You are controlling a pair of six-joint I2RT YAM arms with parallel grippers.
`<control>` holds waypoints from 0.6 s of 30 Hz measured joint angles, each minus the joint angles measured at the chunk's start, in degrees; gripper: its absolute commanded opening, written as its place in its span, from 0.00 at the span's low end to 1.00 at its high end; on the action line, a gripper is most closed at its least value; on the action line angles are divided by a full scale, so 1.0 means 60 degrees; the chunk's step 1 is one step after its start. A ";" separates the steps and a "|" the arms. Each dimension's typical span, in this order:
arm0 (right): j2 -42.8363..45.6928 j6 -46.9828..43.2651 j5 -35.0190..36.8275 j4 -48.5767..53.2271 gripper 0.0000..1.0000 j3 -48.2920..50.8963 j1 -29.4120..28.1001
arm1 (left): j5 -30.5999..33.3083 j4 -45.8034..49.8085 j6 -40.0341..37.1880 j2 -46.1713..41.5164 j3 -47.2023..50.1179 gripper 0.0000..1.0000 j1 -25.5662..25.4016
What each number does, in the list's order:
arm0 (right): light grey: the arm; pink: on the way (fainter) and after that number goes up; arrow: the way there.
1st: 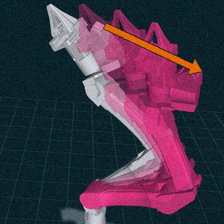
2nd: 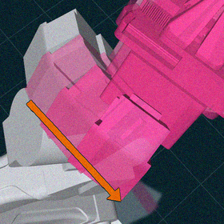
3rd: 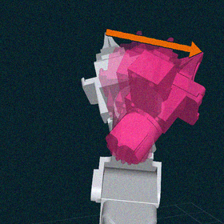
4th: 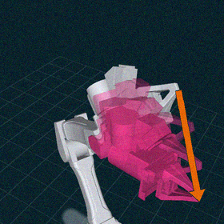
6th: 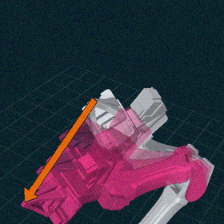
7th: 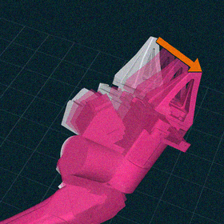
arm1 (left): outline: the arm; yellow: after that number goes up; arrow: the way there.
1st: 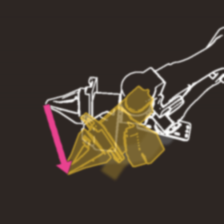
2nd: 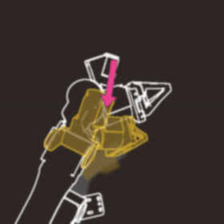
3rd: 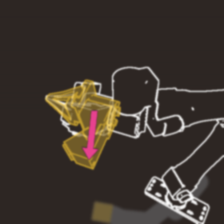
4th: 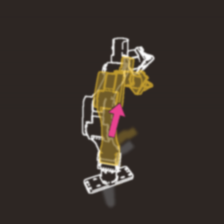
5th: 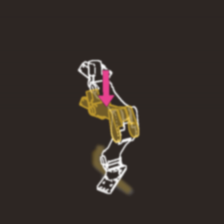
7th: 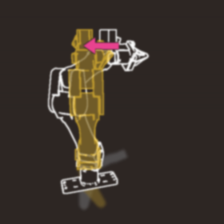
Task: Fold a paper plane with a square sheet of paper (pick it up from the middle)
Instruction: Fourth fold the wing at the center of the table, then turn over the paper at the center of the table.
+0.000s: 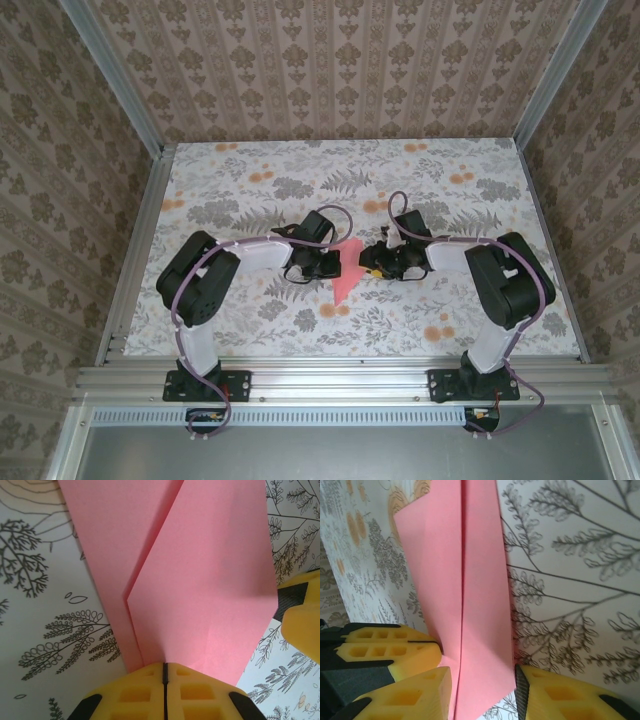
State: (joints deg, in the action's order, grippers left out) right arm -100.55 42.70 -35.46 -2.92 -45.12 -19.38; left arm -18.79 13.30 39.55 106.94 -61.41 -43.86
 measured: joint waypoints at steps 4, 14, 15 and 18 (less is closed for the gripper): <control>-0.0098 0.0186 -0.0117 -0.0229 0.40 -0.0007 -0.0007 | -0.0004 -0.0007 0.0004 0.0000 0.0004 0.08 -0.0004; -0.0361 0.0499 -0.0386 -0.0998 0.39 -0.0022 -0.0120 | -0.0204 -0.0517 0.0142 0.0000 0.0200 0.07 -0.0066; -0.0412 0.0503 -0.0412 -0.1104 0.39 -0.0029 -0.0142 | -0.0255 -0.0601 0.0171 0.0000 0.0237 0.07 -0.0066; -0.0561 0.0568 -0.0517 -0.1264 0.37 -0.0117 -0.0168 | -0.0375 -0.0831 0.0266 0.0000 0.0331 0.07 -0.0066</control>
State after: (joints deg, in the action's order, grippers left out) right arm -103.92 46.11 -38.57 -10.50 -45.82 -20.38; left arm -21.04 8.32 41.15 106.94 -59.42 -44.25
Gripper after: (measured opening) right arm 0.383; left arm 0.073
